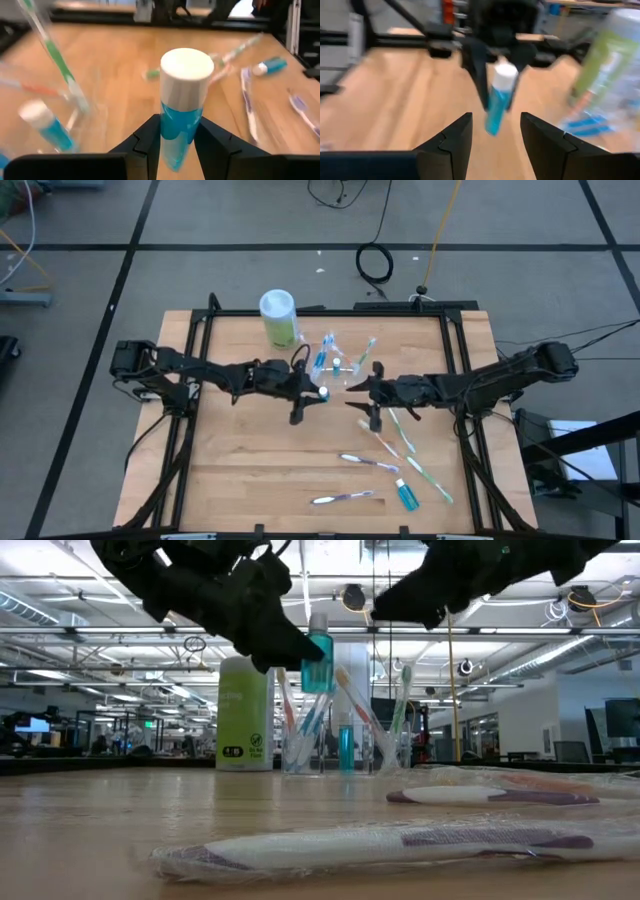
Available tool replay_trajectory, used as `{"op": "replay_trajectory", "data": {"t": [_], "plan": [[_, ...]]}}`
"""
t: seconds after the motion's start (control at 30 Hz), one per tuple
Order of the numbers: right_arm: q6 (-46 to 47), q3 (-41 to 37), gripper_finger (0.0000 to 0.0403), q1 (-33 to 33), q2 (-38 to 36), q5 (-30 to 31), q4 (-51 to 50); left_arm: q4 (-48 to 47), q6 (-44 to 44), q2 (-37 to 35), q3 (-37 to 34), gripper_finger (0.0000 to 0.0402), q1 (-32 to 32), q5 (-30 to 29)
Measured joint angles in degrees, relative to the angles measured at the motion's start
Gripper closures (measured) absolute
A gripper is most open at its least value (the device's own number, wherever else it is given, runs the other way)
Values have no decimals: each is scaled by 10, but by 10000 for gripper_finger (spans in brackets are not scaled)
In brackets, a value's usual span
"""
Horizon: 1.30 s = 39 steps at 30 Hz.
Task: Pick & Place toothbrushing station
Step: Put the left blue mouthwash into the transparent organizer
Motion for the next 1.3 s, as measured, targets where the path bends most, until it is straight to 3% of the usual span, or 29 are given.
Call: {"op": "replay_trajectory", "data": {"t": [0.17, 0.37, 0.5, 0.77, 1.17, 1.3], "plan": [[-10, 62, 245, -9, 26, -90, -22, -42, -11, 0, 11, 293, -22, 12], [-55, 201, 249, -9, 113, -103, -171, -171, 10, 0, 66, 293, -43, -34], [-59, 248, 242, -10, 165, -103, -204, -208, 16, 0, 79, 293, -52, -81], [-78, 252, 211, -10, 203, -42, -176, -226, 16, 0, 79, 293, -63, -95], [-52, 251, 196, -19, 199, -42, -168, -230, 24, 0, 80, 293, -64, -94], [-40, 244, 197, -22, 199, -44, -176, -226, 26, 0, 80, 293, -64, -118]]}}
